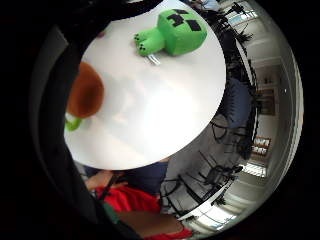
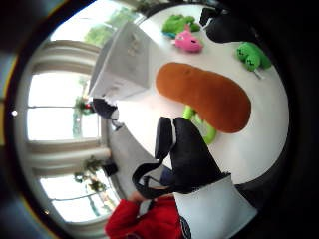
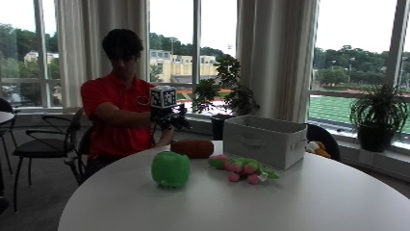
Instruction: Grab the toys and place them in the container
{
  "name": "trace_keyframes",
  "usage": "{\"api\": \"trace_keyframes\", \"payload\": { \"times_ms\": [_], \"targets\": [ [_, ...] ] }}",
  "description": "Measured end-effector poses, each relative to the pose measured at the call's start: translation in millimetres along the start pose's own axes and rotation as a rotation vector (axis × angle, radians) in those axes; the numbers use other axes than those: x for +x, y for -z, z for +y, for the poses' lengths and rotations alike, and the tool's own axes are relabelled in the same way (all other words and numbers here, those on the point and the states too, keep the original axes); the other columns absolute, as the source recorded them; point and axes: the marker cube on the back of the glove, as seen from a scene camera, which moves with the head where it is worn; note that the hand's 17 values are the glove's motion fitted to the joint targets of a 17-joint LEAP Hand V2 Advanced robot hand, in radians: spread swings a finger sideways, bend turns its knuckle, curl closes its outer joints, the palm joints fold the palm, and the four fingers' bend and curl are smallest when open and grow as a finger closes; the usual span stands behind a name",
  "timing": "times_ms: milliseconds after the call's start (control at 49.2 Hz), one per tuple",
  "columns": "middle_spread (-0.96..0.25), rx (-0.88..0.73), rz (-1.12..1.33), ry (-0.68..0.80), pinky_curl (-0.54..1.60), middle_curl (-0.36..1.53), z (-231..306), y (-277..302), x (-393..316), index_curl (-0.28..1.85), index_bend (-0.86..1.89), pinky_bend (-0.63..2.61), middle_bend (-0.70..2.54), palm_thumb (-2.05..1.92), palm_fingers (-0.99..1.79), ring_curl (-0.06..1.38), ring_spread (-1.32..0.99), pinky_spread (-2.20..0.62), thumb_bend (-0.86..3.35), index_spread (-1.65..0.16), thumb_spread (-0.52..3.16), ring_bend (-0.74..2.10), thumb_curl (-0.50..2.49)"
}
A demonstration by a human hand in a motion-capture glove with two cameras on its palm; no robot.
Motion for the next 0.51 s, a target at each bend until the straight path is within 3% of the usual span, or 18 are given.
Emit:
{"api": "trace_keyframes", "payload": {
  "times_ms": [203, 508],
  "targets": [
    [-0.13, -0.025, -0.009, 0.003, 0.16, 0.06, 7, -7, -11, 0.17, 0.4, 0.41, 0.15, 0.08, 0.19, 0.08, -0.18, 0.0, 0.06, -0.28, 0.97, 0.23, 0.11],
    [-0.16, -0.016, -0.008, 0.022, 0.23, 0.13, -18, -10, -15, 0.23, 0.36, 0.47, 0.18, 0.07, 0.13, 0.13, -0.24, 0.0, 0.01, -0.34, 1.23, 0.27, 0.2]
  ]
}}
